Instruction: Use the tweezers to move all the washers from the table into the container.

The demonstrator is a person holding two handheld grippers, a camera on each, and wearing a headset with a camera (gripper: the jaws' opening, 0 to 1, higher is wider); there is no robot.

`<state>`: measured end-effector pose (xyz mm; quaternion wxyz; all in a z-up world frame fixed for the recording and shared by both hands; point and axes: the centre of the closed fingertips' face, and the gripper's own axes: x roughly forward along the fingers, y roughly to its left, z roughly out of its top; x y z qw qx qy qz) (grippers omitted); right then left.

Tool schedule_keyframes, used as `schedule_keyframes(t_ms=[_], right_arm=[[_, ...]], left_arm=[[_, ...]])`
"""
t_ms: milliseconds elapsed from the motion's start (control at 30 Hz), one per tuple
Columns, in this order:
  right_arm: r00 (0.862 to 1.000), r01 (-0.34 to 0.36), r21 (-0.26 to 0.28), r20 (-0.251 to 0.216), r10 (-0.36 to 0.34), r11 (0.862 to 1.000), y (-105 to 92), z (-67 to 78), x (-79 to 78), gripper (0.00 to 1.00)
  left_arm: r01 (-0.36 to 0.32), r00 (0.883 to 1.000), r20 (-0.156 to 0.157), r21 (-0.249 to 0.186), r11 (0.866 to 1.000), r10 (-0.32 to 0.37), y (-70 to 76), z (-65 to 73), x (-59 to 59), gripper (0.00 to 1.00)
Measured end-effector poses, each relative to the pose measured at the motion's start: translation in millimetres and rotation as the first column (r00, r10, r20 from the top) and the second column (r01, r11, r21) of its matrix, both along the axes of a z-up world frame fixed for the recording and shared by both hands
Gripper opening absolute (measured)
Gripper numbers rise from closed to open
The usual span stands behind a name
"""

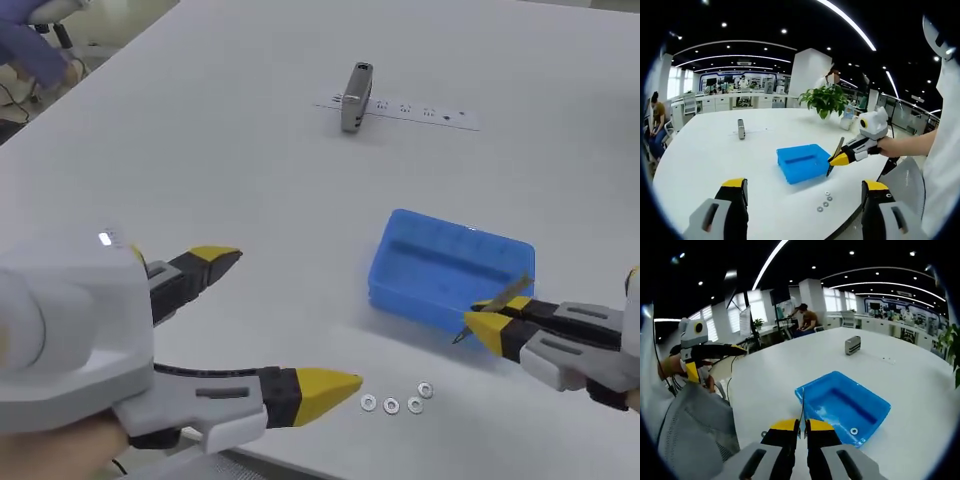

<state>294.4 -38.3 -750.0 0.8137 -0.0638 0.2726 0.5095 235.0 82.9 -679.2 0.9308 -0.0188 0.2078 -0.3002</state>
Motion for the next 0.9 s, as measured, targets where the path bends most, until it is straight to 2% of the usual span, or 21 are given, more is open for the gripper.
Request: schedule_keyframes(t_ms=[167,400,733,867,900], right_arm=[[0.998,-0.012,-0.012,-0.056,0.011,1.000,2.8,-20.7,-10.9,0.04],[0.996,-0.019,-0.010,-0.086,0.018,1.000,6.0,-30.6,-18.3,0.04],[0.997,-0.019,-0.014,-0.071,0.018,1.000,10.9,-30.2,-19.7,0.04],[0.998,-0.040,-0.032,-0.043,0.038,0.999,12.1,-29.9,-23.8,0.04],[0.998,-0.056,-0.048,-0.023,0.055,0.997,12.3,-30.1,-25.1,0.04]], left_arm=[[0.008,1.000,-0.001,0.002,1.000,-0.008,-1.4,-0.2,0.7,0.96],[0.012,1.000,-0.007,0.007,1.000,-0.012,-1.6,-1.3,-0.6,0.96],[0.020,1.000,-0.013,0.010,1.000,-0.019,-4.1,-3.0,-2.9,0.96],[0.021,1.000,-0.014,0.013,1.000,-0.021,-3.9,-3.6,-3.9,0.96],[0.020,1.000,-0.013,0.013,1.000,-0.020,-3.7,-3.5,-4.0,0.96]])
